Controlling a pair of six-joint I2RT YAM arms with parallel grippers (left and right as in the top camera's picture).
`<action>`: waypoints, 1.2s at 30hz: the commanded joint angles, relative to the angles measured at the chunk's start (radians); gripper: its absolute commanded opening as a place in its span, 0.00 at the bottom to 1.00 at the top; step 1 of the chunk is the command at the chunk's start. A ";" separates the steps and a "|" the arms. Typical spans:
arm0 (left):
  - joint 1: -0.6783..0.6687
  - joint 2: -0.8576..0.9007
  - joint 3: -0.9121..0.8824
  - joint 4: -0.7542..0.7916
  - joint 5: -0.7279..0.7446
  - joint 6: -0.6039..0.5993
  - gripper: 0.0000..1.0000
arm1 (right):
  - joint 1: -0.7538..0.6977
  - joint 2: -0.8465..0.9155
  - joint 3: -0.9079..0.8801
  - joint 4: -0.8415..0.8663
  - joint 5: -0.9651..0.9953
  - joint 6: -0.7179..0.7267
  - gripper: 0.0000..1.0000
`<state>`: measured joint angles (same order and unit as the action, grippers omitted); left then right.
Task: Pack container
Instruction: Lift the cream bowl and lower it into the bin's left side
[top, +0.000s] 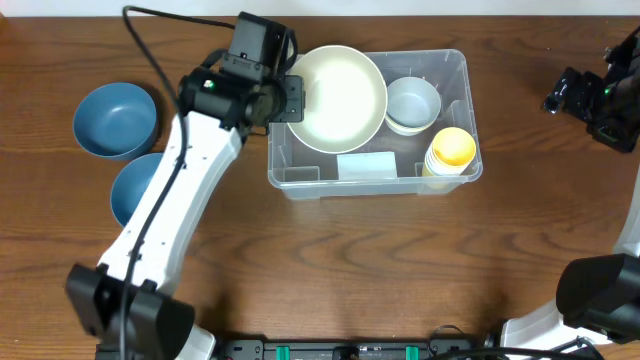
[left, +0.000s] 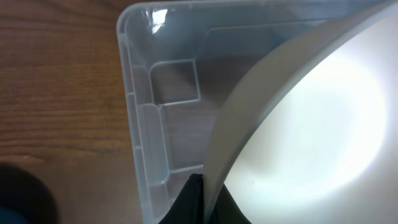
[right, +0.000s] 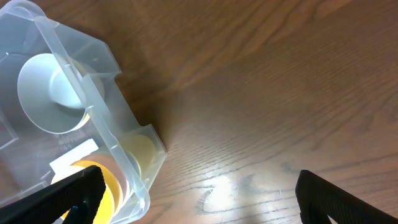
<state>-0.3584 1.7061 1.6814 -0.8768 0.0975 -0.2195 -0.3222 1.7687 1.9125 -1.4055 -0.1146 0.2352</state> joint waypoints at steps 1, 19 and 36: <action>0.000 0.085 -0.005 0.023 -0.011 0.029 0.06 | 0.002 0.003 0.017 -0.001 0.006 0.003 0.99; -0.001 0.291 -0.006 0.048 -0.011 0.028 0.06 | 0.002 0.003 0.017 -0.001 0.006 0.003 0.99; 0.013 0.318 0.024 0.083 -0.012 0.028 0.65 | 0.002 0.003 0.017 -0.001 0.006 0.003 0.99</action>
<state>-0.3607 2.0346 1.6756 -0.7944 0.1009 -0.2050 -0.3222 1.7687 1.9125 -1.4055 -0.1146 0.2352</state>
